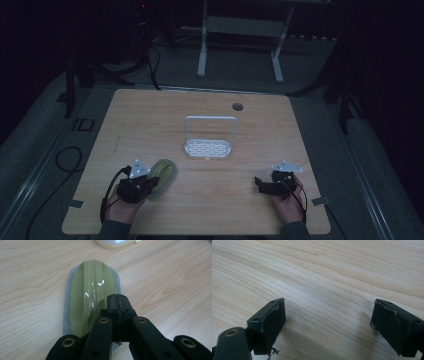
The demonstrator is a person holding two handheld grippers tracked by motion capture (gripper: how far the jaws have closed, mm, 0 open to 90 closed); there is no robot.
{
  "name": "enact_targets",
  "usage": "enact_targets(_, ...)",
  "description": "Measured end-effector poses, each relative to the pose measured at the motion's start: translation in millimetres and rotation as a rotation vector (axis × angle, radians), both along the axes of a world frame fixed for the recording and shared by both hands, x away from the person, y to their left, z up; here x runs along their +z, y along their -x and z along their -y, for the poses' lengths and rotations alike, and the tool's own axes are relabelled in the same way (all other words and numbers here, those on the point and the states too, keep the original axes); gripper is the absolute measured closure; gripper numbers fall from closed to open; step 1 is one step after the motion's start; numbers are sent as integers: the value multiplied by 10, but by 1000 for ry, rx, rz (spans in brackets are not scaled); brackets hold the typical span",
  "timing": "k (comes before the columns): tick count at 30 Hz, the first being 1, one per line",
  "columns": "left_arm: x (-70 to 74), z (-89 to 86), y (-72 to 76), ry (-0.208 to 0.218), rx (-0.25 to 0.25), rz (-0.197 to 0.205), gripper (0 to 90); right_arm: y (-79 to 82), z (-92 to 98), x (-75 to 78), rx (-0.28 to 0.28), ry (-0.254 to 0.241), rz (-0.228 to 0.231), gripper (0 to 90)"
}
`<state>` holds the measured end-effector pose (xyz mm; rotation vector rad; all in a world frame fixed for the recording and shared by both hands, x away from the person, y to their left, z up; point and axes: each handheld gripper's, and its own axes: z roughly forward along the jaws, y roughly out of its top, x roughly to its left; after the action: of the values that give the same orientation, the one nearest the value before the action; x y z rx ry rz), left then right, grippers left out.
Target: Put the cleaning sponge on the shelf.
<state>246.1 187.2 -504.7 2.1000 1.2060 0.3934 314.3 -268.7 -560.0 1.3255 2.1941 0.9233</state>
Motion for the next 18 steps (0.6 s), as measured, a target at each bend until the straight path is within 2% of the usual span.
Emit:
enact_targets(11,-25,-143,4,-36,25,-16,900,0,0,0,0,0,0,118)
enact_targets(18,-51,-260,-32,-41,68,-25,900,0,0,0,0,0,0,118)
